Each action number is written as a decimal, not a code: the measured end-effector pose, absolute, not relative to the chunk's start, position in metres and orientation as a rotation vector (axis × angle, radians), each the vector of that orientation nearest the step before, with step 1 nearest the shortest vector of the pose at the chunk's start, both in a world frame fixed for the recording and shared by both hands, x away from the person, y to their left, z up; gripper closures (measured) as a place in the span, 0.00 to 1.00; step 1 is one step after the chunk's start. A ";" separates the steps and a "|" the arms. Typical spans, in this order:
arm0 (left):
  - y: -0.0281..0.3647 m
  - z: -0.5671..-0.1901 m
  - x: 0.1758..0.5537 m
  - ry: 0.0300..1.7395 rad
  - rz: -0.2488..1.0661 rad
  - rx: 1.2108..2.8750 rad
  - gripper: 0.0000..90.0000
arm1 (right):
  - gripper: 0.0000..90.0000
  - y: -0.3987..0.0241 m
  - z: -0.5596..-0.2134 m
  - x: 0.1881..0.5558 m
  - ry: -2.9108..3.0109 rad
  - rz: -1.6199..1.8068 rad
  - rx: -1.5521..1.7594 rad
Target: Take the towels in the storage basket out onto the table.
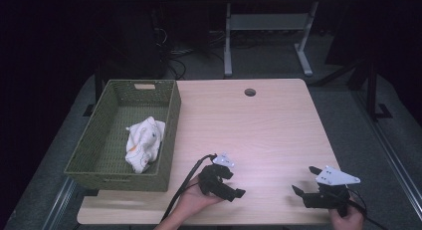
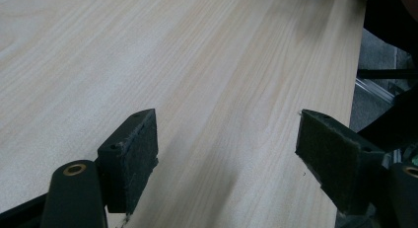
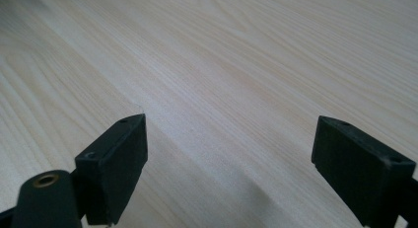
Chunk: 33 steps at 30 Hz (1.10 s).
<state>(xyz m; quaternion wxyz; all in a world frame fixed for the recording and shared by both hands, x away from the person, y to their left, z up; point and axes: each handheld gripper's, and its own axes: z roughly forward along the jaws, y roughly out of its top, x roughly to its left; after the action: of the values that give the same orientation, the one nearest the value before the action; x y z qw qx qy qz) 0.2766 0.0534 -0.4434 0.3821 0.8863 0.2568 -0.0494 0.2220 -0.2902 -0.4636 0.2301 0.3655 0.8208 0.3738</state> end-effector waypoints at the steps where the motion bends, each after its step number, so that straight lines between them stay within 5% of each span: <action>1: 0.053 -0.443 0.277 0.655 -0.126 2.261 0.27 | 0.15 -0.290 -0.464 0.222 2.258 1.028 1.006; 33: 0.083 -0.358 0.330 0.701 -0.188 2.241 0.25 | 0.15 -0.289 -0.464 0.225 2.250 1.032 1.029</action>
<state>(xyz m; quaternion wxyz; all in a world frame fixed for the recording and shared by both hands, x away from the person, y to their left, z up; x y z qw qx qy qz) 0.3300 0.0832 -0.3582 0.3830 0.8788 0.2751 -0.0739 0.2246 -0.2886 -0.4639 0.2287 0.3737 0.8171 0.3748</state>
